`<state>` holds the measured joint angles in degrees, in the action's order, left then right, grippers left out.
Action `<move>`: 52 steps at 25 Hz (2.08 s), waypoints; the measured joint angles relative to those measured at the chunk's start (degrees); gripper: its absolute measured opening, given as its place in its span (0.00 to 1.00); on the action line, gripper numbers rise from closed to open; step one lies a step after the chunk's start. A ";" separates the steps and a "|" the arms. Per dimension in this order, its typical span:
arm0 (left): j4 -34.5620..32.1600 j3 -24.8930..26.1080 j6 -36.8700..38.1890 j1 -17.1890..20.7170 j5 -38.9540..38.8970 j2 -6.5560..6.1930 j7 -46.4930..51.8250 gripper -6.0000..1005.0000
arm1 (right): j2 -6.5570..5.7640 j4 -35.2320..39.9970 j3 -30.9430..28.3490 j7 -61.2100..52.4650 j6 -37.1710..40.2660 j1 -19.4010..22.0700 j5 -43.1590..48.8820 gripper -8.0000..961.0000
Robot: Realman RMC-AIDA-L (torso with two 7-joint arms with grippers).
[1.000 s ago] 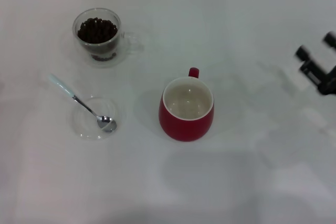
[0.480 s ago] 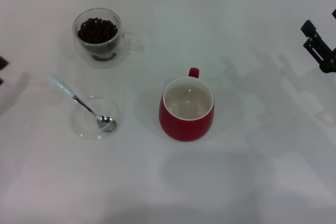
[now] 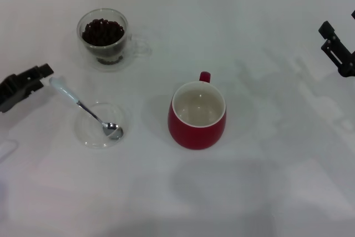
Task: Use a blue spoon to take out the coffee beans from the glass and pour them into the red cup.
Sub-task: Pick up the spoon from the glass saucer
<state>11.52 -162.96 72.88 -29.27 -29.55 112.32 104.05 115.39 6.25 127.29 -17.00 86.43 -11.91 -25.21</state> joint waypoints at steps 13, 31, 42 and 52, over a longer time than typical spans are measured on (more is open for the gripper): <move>-0.10 0.02 -0.89 -1.23 4.70 0.31 -0.03 0.65 | -0.08 -0.19 -0.67 0.04 -0.66 -0.49 -1.05 0.79; -0.13 0.02 -0.89 -1.93 5.74 1.00 -0.29 0.65 | -0.17 0.22 -0.64 0.04 -0.65 -0.57 -1.52 0.79; 0.16 0.01 -0.60 -1.17 5.56 1.26 -2.39 0.33 | -0.17 0.43 -0.64 0.04 -0.40 -0.66 -1.18 0.79; 0.11 0.19 0.67 -1.23 5.01 1.23 -3.58 0.20 | -0.17 0.59 -0.41 -0.19 -0.30 -0.66 -1.06 0.79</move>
<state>11.63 -162.78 73.55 -30.51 -24.54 113.55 100.47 115.22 6.84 126.88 -17.19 86.14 -12.56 -26.27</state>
